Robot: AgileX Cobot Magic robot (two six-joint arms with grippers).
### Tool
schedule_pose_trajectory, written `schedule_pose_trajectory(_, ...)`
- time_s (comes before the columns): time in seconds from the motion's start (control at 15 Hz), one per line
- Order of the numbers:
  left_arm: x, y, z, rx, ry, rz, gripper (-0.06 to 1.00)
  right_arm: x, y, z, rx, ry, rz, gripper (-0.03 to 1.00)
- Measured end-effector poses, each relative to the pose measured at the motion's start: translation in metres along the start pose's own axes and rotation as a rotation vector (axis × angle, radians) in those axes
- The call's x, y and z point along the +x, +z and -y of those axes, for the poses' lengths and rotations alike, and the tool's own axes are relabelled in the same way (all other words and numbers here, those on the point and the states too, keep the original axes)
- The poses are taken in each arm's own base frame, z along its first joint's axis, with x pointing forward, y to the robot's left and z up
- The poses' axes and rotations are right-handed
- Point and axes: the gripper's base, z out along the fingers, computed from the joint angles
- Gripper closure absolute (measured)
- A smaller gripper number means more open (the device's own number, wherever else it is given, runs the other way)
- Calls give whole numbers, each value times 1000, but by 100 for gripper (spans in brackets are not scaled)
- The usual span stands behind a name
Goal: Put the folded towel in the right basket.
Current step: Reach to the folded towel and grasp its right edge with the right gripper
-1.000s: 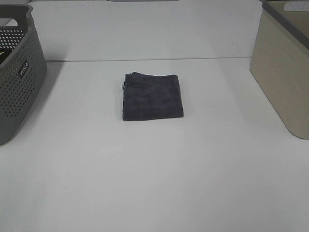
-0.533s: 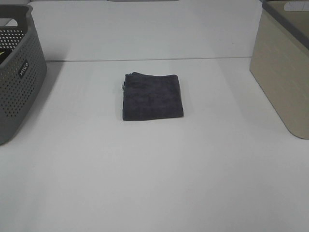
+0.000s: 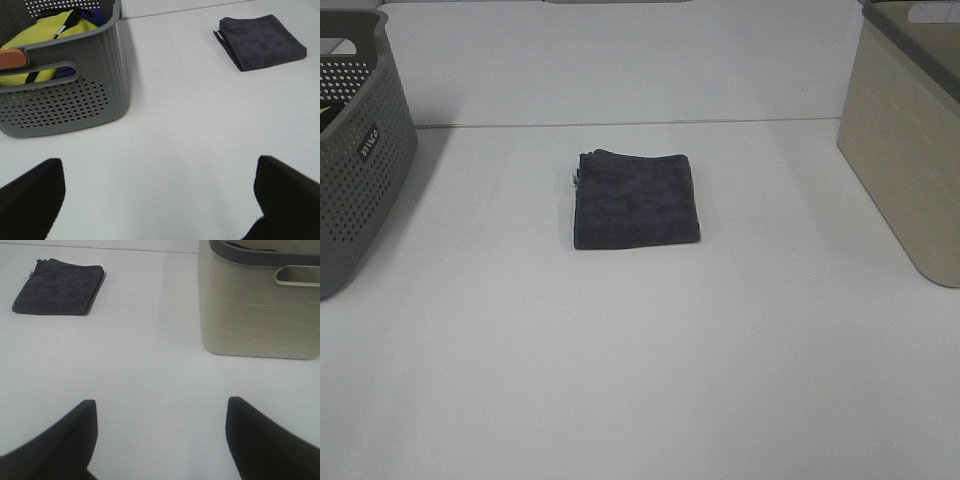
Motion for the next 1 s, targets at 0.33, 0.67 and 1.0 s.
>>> schedule_pose_trajectory(0.33,0,0,0,0,0,0,-3,0,0,0,0,0,0,28)
schedule_pose_trajectory(0.67,0,0,0,0,0,0,-3,0,0,0,0,0,0,28)
schedule_pose_trajectory(1.0,0,0,0,0,0,0,-3,0,0,0,0,0,0,28)
